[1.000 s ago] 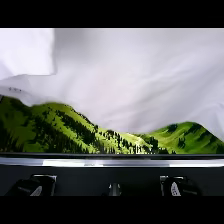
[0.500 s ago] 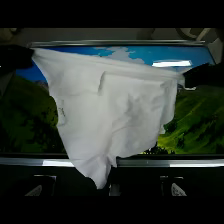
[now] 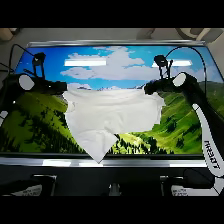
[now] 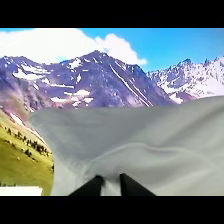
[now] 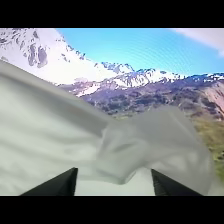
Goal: Fold the shirts.
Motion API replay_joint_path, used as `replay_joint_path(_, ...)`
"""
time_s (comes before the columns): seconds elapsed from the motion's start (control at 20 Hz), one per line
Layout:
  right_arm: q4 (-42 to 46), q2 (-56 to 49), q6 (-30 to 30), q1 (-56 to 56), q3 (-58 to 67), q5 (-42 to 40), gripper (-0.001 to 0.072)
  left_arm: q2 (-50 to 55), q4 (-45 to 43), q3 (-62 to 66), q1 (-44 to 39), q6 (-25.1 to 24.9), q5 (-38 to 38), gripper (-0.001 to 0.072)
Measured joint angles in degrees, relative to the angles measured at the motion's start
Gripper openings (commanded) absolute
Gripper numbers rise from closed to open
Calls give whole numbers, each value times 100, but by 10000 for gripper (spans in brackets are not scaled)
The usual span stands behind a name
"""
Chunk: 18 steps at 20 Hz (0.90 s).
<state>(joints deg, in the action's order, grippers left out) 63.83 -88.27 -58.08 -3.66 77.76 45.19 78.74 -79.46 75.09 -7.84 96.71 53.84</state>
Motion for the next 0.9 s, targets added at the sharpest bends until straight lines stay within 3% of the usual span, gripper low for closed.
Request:
replay_joint_path(0.1, -4, -13, 4, 164, 103, 302, 523, 111, 120, -9, 76, 31, 328, 595)
replay_joint_path(0.15, 15, 7, 26, 337, 153, 531, 500, 140, 164, -11, 146, -22, 581, 490)
replay_joint_path(0.2, 94, 33, 79, 586, 192, 852, 415, 157, 195, -35, 234, -111, 916, 438)
replay_joint_path(0.3, 203, 59, 149, 1169, 164, 1604, 381, 96, 260, -232, 417, -291, 1547, 442)
replay_joint_path(0.4, 286, 70, 219, 1729, -63, 2275, 383, -105, 435, -726, 575, -396, 1888, 533)
replay_joint_path(0.45, 293, 76, 297, 1943, -234, 2564, 384, -232, 610, -1071, 614, -448, 1954, 539)
replay_joint_path(0.7, 205, 87, 581, 2396, -957, 3154, 397, -581, 1580, -2706, 710, -697, 1580, 537)
replay_joint_path(0.8, 105, 87, 621, 2461, -1143, 3150, 485, -623, 1902, -3117, 699, -767, 1305, 537)
replay_joint_path(0.9, -28, 87, 656, 2485, -1311, 3104, 484, -627, 2098, -3353, 649, -835, 1034, 537)
